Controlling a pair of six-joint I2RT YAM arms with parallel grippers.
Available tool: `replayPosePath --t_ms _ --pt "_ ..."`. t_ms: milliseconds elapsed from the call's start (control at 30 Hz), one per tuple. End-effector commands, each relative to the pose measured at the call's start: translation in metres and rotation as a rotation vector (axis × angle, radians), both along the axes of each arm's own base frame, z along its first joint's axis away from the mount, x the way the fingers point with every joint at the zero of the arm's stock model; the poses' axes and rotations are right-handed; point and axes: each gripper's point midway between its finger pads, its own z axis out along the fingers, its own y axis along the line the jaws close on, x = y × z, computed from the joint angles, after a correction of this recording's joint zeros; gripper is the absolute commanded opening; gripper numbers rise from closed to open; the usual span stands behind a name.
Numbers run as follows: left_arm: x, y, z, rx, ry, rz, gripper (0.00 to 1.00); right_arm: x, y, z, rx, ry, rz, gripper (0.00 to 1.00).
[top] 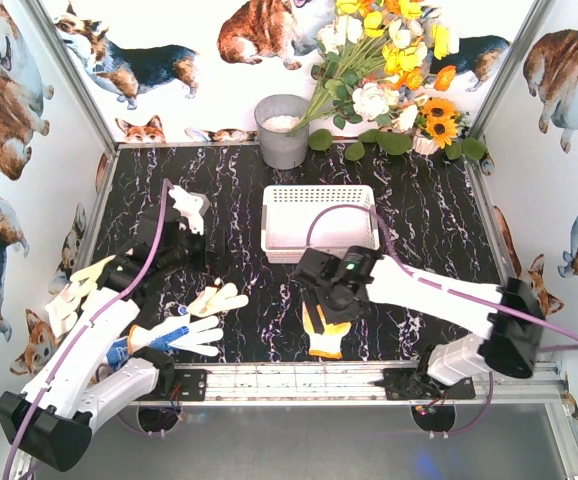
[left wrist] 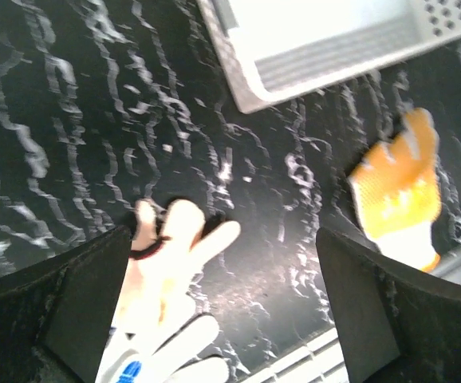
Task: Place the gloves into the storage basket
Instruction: Place the glove at the center of the board, then adjust the glove at the center of the board.
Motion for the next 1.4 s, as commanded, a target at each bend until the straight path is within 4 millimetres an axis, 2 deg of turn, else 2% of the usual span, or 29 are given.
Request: replayPosePath --t_ms 0,33,67,133,167,233,267,300,400,533,700,800,1100,1233,1367 --pt "-0.023 -0.05 -0.006 -0.253 0.116 -0.103 0.91 0.014 0.002 0.015 0.121 -0.055 -0.086 0.74" --pt "-0.028 -0.064 -0.004 -0.318 0.124 -0.125 0.9 0.015 -0.001 0.01 0.128 -0.04 -0.108 0.73" --pt "-0.037 -0.077 -0.016 -0.371 0.17 -0.132 0.88 0.016 -0.004 0.005 0.14 -0.031 -0.133 0.73" --pt "-0.053 -0.104 -0.026 -0.482 0.234 -0.134 0.85 0.016 -0.006 -0.005 0.181 -0.008 -0.18 0.69" --pt "-0.064 -0.115 -0.039 -0.516 0.279 -0.135 0.83 0.015 -0.005 -0.008 0.214 0.003 -0.198 0.68" --pt "-0.086 -0.142 -0.047 -0.586 0.324 -0.166 0.78 0.011 0.001 -0.015 0.295 0.03 -0.238 0.65" --pt "-0.102 -0.155 -0.061 -0.603 0.383 -0.167 0.75 0.009 0.007 -0.018 0.344 0.043 -0.264 0.65" --pt "-0.105 -0.158 -0.063 -0.605 0.391 -0.169 0.74 0.008 0.008 -0.019 0.351 0.049 -0.269 0.65" --pt "-0.127 -0.178 -0.083 -0.616 0.474 -0.174 0.66 0.0 0.012 -0.031 0.405 0.09 -0.311 0.56" --pt "-0.147 -0.202 -0.105 -0.611 0.571 -0.202 0.58 -0.011 0.007 -0.049 0.405 0.13 -0.342 0.48" --pt "-0.156 -0.218 -0.132 -0.543 0.652 -0.222 0.5 -0.017 0.002 -0.064 0.399 0.149 -0.361 0.46" --pt "-0.156 -0.221 -0.146 -0.49 0.678 -0.225 0.48 -0.016 0.008 -0.069 0.444 0.146 -0.376 0.46" --pt "-0.16 -0.227 -0.17 -0.468 0.747 -0.211 0.39 -0.022 0.003 -0.091 0.436 0.166 -0.403 0.46" --pt "-0.16 -0.227 -0.174 -0.461 0.751 -0.209 0.31 -0.022 0.007 -0.093 0.471 0.171 -0.414 0.3" --pt "-0.159 -0.229 -0.172 -0.461 0.744 -0.211 0.13 -0.019 0.012 -0.083 0.507 0.158 -0.402 0.16"
